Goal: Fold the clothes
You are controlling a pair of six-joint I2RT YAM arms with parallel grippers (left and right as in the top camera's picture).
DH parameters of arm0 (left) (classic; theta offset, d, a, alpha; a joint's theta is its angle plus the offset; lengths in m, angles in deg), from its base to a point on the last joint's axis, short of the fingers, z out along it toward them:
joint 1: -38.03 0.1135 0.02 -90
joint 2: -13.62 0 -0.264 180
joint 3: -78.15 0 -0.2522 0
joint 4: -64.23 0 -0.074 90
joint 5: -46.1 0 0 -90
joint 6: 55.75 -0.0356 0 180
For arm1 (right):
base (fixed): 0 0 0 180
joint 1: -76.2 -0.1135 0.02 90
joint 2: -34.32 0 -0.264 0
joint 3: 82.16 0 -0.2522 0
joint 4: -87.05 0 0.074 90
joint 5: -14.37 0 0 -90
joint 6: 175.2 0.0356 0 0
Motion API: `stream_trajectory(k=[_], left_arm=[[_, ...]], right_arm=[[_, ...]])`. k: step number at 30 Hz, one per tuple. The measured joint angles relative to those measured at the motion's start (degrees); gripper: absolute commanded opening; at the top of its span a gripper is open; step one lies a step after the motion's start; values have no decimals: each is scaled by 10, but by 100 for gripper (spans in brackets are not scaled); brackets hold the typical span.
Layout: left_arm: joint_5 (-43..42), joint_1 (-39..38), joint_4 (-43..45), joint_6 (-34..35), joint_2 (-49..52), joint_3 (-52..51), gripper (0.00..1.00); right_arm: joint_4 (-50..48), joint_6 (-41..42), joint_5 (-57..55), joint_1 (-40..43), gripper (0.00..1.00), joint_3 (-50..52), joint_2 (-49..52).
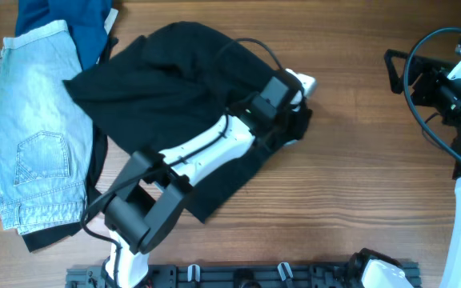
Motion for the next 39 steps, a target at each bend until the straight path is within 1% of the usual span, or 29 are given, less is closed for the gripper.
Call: stream_trajectory(k=[3, 6, 7, 8, 9, 10, 14, 19, 21, 25, 28, 29, 30, 31, 34, 36, 39], left_arm=[[-7, -22, 35, 4, 0, 0, 4], [-10, -40, 39, 5, 0, 3, 4], [-12, -43, 38, 4, 0, 5, 9], [-12, -48, 35, 4, 0, 9, 34], [-12, -51, 33, 4, 0, 12, 72], [-15, -54, 30, 6, 0, 17, 100], [-28, -58, 10, 6, -1, 29, 100], [-35, -34, -51, 8, -30, 30, 100], [-37, -8, -90, 9, -62, 30, 100], [-38, 79, -166, 8, -163, 30, 100], [-36, 163, -225, 8, -236, 36, 100], [-35, 190, -248, 8, -252, 41, 100], [-33, 221, -275, 8, -266, 45, 100], [-32, 237, -289, 8, -269, 46, 100], [-21, 277, -348, 3, -260, 46, 100], [-13, 296, -363, -8, -246, 44, 100], [-4, 304, -372, -17, -229, 42, 100]], right_arm=[[-3, 0, -4, 6, 100, 0, 0], [-9, 0, -5, 12, 100, 0, 0], [-9, 0, -6, 14, 100, 0, 0], [-10, 0, -6, 16, 100, 0, 0], [-12, 0, -6, 18, 100, 0, 0], [-15, 0, -7, 21, 100, 0, 0], [-36, 0, -9, 29, 100, 0, 0], [-84, 9, -9, 30, 100, 0, 0], [-96, 17, -9, 30, 100, 0, 0], [-104, 22, -9, 28, 100, -2, 15], [-107, 19, -9, 9, 100, -3, 57], [-110, 16, -10, 3, 100, -3, 67], [-114, 12, -10, -16, 100, -3, 102], [-129, 7, -12, -28, 100, -3, 118], [-179, -11, -21, -74, 99, -3, 178], [-204, -20, -35, -106, 98, -3, 213], [-251, -31, -62, -151, 92, -4, 261]])
